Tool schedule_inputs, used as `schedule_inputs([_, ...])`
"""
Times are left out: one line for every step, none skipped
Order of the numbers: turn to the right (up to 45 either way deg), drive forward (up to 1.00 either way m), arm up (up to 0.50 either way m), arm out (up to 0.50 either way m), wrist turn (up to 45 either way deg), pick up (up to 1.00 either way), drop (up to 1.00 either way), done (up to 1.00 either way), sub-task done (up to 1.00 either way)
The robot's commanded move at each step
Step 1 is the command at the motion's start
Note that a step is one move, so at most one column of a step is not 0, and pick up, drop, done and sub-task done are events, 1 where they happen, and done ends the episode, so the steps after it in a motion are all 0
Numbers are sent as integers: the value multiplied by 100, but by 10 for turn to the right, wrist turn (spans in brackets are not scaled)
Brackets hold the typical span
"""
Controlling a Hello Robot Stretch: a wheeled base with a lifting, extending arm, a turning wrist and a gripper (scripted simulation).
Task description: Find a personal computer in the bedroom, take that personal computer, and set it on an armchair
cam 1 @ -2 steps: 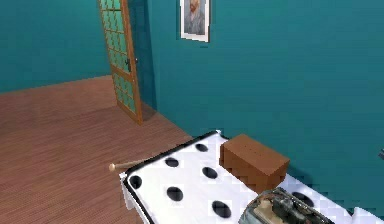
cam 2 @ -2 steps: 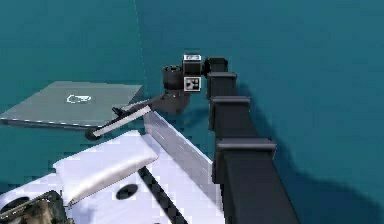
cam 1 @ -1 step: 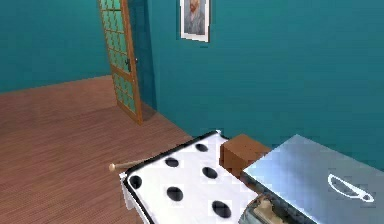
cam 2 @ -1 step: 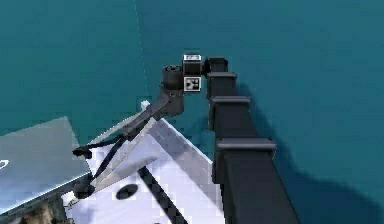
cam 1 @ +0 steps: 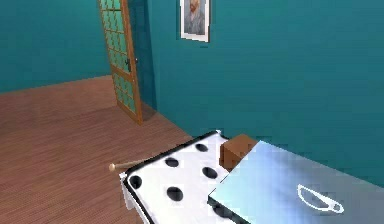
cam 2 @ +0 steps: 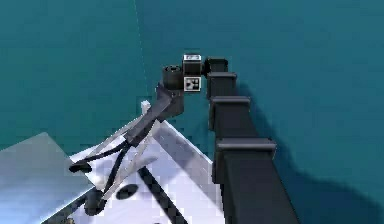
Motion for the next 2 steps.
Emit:
schedule_inputs([0,0,0,-26,0,0,0,0,0])
schedule_inputs([-450,0,0,0,0,0,0,0,0])
